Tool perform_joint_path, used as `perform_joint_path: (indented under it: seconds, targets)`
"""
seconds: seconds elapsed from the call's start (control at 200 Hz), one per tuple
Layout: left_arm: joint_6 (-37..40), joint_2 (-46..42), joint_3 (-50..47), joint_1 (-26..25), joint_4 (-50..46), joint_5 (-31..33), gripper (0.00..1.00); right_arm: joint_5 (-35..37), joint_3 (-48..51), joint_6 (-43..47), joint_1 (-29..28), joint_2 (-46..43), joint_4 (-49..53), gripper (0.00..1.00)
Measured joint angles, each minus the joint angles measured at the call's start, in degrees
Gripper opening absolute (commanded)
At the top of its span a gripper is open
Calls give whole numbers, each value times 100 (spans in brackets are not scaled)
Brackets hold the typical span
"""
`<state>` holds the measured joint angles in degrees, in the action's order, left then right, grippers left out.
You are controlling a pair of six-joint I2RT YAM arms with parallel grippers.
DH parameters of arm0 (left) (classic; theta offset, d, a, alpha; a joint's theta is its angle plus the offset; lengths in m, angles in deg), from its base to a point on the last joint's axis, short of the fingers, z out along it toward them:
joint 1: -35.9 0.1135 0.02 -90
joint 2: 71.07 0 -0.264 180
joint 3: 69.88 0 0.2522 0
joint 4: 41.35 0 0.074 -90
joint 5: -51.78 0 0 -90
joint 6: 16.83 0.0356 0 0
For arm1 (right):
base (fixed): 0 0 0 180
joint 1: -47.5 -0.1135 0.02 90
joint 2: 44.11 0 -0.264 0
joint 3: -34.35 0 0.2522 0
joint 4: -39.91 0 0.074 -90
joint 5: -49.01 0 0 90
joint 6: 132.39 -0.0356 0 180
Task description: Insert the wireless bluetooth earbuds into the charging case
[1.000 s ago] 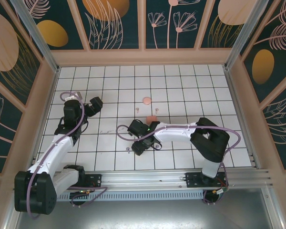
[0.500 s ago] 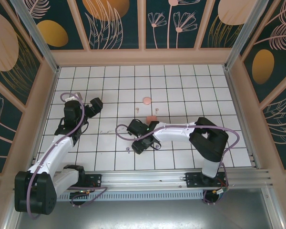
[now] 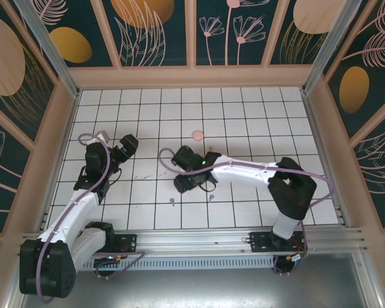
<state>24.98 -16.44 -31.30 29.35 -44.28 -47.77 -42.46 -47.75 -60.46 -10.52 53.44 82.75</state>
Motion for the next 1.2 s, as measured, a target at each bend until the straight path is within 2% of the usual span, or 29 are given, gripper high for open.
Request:
perform_joint_path:
  seconds: [0.145, 0.295, 0.375, 0.646, 0.891, 1.201]
  targets:
    - [-164, 7, -297, -17, 588, -337, 99, -170, -404, -623, 741, -396, -234, 47]
    - [-326, 109, -586, -129, 1331, -560, 99, -507, -481, -1705, 1674, -525, -850, 47]
    - [-391, 238, -656, -208, 1615, -623, 99, -533, -481, -2166, 1941, -525, -1080, 47]
    - [-463, 726, -682, -640, 2374, -640, 98, -522, -479, -3307, 1967, -516, -1561, 47]
    - [-304, 1475, -520, -1425, 2964, -520, 97, -437, -330, -4140, 1980, -516, -1906, 47]
    - [136, 2142, -407, -2105, 3978, -505, 82, -310, 74, -5445, 2022, -721, -2214, 47]
